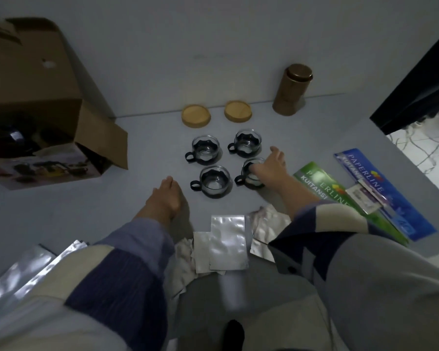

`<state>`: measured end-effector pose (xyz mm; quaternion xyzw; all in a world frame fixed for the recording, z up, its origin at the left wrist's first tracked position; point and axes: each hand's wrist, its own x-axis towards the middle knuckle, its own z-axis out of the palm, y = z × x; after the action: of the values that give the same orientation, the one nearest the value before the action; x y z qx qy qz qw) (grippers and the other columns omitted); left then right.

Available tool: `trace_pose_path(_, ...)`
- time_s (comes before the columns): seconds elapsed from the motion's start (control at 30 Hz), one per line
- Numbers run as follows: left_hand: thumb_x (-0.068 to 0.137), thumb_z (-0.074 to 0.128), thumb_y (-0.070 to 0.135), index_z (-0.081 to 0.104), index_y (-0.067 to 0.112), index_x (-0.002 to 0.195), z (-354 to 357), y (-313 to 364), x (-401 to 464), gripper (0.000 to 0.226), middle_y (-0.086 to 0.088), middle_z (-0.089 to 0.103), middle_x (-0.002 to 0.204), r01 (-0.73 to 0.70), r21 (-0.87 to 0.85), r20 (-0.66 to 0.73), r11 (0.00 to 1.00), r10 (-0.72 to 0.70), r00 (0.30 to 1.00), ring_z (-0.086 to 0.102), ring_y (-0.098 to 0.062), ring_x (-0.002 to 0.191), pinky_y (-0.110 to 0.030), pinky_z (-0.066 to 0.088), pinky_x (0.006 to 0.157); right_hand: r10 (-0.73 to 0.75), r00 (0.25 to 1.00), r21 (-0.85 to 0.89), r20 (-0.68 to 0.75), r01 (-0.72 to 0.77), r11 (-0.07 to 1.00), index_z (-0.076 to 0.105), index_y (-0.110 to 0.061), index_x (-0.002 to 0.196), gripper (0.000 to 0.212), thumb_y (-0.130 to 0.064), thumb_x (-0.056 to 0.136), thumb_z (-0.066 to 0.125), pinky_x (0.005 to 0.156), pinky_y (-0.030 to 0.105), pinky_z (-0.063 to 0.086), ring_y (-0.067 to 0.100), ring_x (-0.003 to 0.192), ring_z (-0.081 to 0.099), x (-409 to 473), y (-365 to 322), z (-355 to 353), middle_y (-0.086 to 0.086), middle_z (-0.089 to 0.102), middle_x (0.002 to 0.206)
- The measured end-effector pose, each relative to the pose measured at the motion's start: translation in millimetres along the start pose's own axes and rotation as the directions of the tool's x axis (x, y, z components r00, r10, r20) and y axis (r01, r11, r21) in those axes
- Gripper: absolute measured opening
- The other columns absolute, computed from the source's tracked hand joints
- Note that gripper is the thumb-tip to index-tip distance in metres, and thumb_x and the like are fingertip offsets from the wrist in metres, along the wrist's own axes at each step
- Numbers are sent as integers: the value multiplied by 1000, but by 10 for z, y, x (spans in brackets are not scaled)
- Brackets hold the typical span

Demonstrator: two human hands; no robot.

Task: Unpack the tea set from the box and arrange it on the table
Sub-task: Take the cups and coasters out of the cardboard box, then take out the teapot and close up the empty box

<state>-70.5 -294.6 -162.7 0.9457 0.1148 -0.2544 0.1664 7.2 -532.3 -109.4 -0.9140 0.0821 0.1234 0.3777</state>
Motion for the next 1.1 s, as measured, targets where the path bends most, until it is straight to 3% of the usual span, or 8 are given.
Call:
trace_pose_path(0.13,95,34,0,-3,5,152,-444,-389,-124,68,-7,-10,161,-33,88,-138,996,45,989,-3,-27,149,-37,4,121,-97,995,-100,-25,94,991,17,-10,149,82,-30,83,62,117,49,19,33,143,14,-131,-596,52,13,18,153)
trace_pose_path(0.27,96,40,7,15,4,150,-1007,-965,-273,59,-9,8,160,-31,147,-386,989,86,919,14,-30,146,-38,16,117,-222,975,-124,18,223,967,20,-8,149,78,-33,86,60,114,45,27,37,140,26,-332,-1306,453,15,25,153)
trace_pose_path(0.4,96,37,8,12,4,151,-1422,-1650,-380,60,-10,10,160,52,221,-559,974,83,825,6,-25,149,-38,5,120,-346,933,-18,95,349,937,25,-11,148,70,-29,89,58,108,40,38,30,133,40,-530,-1980,1107,12,34,149)
trace_pose_path(0.57,100,35,21,14,5,151,-1743,-2538,-431,57,-8,10,161,114,41,-652,993,-60,756,6,-24,149,-39,7,122,-487,865,-15,122,492,870,45,-10,134,51,-21,87,60,96,36,47,28,117,55,-794,-2728,1981,12,55,130)
trace_pose_path(0.7,97,44,37,9,4,151,-1754,-2955,-351,73,-12,9,160,105,-118,-601,987,-155,784,8,-30,148,-42,10,121,-537,817,-145,210,569,809,61,-15,122,33,-19,89,57,97,34,48,24,114,59,-850,-3161,2538,7,64,122)
trace_pose_path(0.87,82,58,58,-2,3,152,-1715,-3205,-162,107,-12,3,160,26,-287,-521,958,-178,835,8,-29,148,-41,15,121,-381,822,-350,424,536,768,60,-5,111,34,-33,95,54,72,31,43,24,95,59,-860,-3592,2976,8,62,102)
trace_pose_path(1.0,81,62,55,-7,3,151,-1678,-3213,-135,111,-12,-2,161,-24,-324,-518,946,-156,841,4,-28,148,-39,14,121,-207,830,-416,518,455,787,58,-3,117,33,-28,98,48,74,28,39,24,98,59,-837,-3736,3135,13,62,118)
trace_pose_path(1.1,79,65,53,-3,3,151,-1665,-3221,-88,111,-12,4,159,-43,-342,-529,939,-154,834,10,-30,147,-41,19,120,-175,852,-428,494,413,804,59,-2,117,31,-23,97,51,73,28,41,23,93,58,-855,-3741,3149,12,61,107)
